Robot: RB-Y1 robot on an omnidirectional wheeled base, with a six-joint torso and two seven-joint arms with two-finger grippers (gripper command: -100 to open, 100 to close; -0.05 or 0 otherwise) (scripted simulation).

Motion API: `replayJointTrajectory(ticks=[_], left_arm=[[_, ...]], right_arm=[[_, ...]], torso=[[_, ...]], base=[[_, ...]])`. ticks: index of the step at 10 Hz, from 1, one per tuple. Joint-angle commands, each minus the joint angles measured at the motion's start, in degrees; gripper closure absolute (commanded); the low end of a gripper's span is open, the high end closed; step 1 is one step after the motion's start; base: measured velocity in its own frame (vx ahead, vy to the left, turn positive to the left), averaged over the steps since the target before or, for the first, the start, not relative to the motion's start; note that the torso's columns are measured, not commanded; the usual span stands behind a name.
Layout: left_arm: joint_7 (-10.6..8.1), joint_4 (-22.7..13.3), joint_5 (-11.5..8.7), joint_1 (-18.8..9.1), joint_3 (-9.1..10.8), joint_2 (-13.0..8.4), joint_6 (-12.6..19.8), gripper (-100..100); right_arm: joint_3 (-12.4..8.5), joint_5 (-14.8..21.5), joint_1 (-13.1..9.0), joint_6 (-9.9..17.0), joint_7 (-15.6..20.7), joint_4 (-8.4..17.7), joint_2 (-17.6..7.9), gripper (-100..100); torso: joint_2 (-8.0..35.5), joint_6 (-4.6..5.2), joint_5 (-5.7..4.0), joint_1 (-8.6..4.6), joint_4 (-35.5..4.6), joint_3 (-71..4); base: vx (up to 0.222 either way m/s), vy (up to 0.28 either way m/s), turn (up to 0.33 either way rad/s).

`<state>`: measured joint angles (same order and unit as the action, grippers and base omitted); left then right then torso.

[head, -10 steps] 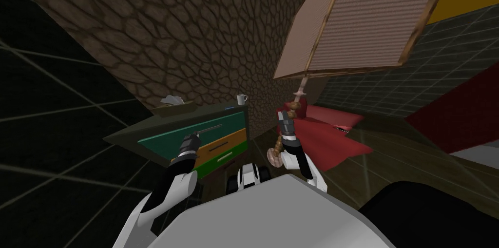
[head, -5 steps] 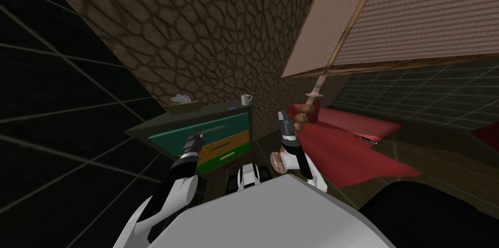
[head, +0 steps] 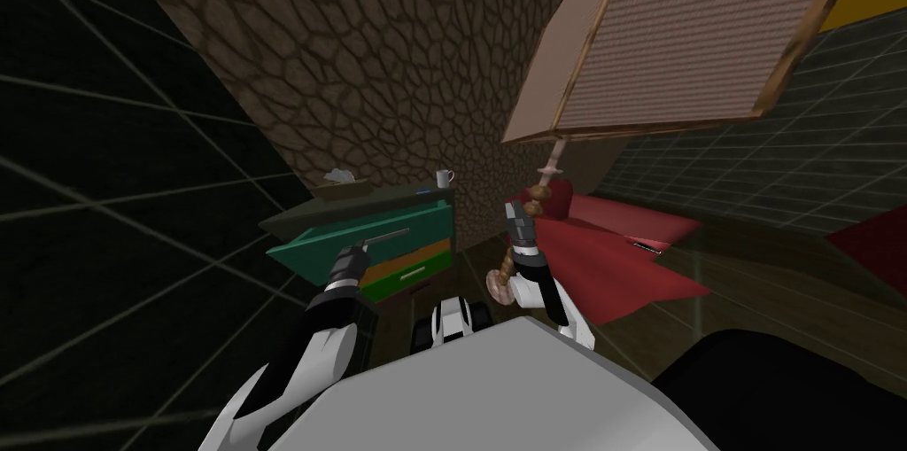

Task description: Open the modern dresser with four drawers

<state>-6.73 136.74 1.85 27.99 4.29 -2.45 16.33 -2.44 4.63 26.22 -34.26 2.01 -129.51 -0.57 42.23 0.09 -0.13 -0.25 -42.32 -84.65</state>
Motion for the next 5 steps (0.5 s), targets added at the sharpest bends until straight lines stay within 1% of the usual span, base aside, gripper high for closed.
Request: replayJointTrajectory(ticks=[1, 3, 4, 5], left_arm=[[-0.11, 0.9, -0.1, 0.9, -0.60, -0.2, -0.2, 100], [-0.20, 1.5, -0.3, 1.5, -0.92, -0.4, -0.3, 100], [-0.61, 3.6, -0.4, 1.2, -0.04, -0.7, 2.4, -100], [-0.84, 4.8, -0.6, 1.2, 0.21, -1.0, 3.6, -100]], right_arm=[[0.0, 0.0, 0.0, 0.0, 0.0, 0.0, 0.0, 0], [0.0, 0.0, 0.0, 0.0, 0.0, 0.0, 0.0, 0], [0.0, 0.0, 0.0, 0.0, 0.0, 0.0, 0.0, 0], [0.0, 0.0, 0.0, 0.0, 0.0, 0.0, 0.0, 0]], torso=[[0.1, 0.00, 0.03, 0.03, 0.0, 0.1], [0.2, 0.07, 0.02, -0.08, 0.0, 0.1], [0.2, 0.12, 0.00, -0.20, 0.0, 0.2], [-0.2, 0.02, 0.04, 0.03, 0.1, 0.0]], base=[[-0.150, -0.037, 0.008], [-0.190, -0.055, 0.008], [-0.090, -0.023, -0.003], [0.025, 0.009, -0.012]])
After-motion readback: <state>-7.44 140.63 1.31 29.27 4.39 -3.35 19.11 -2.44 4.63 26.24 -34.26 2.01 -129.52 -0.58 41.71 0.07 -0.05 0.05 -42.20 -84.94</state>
